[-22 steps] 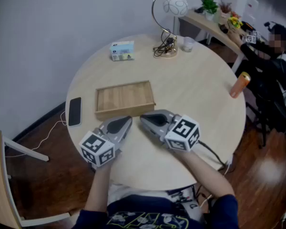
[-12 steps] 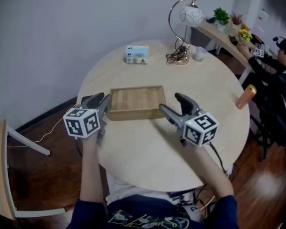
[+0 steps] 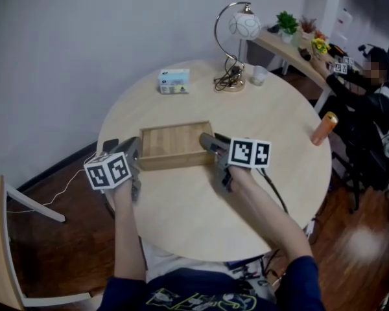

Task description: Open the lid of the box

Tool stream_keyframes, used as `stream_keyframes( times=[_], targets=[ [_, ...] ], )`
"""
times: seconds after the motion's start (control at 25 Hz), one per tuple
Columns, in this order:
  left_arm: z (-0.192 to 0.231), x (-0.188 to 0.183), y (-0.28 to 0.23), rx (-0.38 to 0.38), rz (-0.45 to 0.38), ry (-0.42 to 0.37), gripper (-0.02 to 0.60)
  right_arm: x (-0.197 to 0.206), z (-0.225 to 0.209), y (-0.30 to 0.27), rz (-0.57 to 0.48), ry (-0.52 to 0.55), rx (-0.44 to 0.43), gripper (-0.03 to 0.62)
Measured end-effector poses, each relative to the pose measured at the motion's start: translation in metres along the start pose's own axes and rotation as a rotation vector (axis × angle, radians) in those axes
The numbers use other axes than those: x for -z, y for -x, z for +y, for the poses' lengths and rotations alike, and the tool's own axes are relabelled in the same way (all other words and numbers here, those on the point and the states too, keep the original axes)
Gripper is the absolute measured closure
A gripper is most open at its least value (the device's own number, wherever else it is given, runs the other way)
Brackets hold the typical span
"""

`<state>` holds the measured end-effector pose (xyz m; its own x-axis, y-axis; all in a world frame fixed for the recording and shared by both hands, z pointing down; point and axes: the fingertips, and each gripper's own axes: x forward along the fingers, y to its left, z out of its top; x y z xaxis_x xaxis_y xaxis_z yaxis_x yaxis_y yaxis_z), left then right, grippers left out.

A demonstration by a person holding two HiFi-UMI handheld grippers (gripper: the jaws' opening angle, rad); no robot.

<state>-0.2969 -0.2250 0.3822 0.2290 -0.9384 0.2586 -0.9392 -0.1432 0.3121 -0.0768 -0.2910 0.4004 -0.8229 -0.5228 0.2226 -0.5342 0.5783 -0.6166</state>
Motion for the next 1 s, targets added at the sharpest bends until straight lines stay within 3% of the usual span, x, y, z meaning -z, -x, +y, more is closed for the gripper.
stream_keyframes(
  times=[0.12, 0.2, 0.36, 0.52, 0.64, 0.84, 0.96, 1.0],
  targets=[
    [0.0, 0.001, 0.003, -0.03, 0.011, -0.045, 0.549, 0.001, 0.0, 0.0, 0.005, -0.011, 0.0, 0.393],
    [-0.001, 0.0, 0.001, -0.033, 0.014, -0.043, 0.551, -0.001, -0.003, 0.0, -0.003, -0.015, -0.007, 0.437],
    [0.008, -0.003, 0.009, -0.047, 0.038, -0.039, 0.554, -0.003, -0.008, 0.002, -0.021, -0.053, -0.013, 0.451],
    [0.001, -0.002, 0.003, 0.047, 0.033, 0.053, 0.552, -0.005, -0.005, 0.0, -0.033, -0.047, -0.04, 0.451],
    [0.003, -0.001, 0.0, 0.062, 0.025, 0.105, 0.549, -0.004, -0.008, 0.003, -0.036, -0.051, -0.008, 0.451],
    [0.0, 0.0, 0.006, 0.062, 0.065, 0.08, 0.548, -0.003, -0.006, 0.002, -0.026, -0.046, -0.014, 0.451],
    [-0.006, 0.002, 0.0, 0.131, 0.051, 0.132, 0.548, -0.004, -0.004, 0.001, -0.033, -0.035, -0.028, 0.451],
    [-0.008, 0.003, -0.002, 0.153, 0.043, 0.16, 0.515, -0.005, -0.003, 0.001, -0.035, -0.029, -0.033, 0.451]
  ],
)
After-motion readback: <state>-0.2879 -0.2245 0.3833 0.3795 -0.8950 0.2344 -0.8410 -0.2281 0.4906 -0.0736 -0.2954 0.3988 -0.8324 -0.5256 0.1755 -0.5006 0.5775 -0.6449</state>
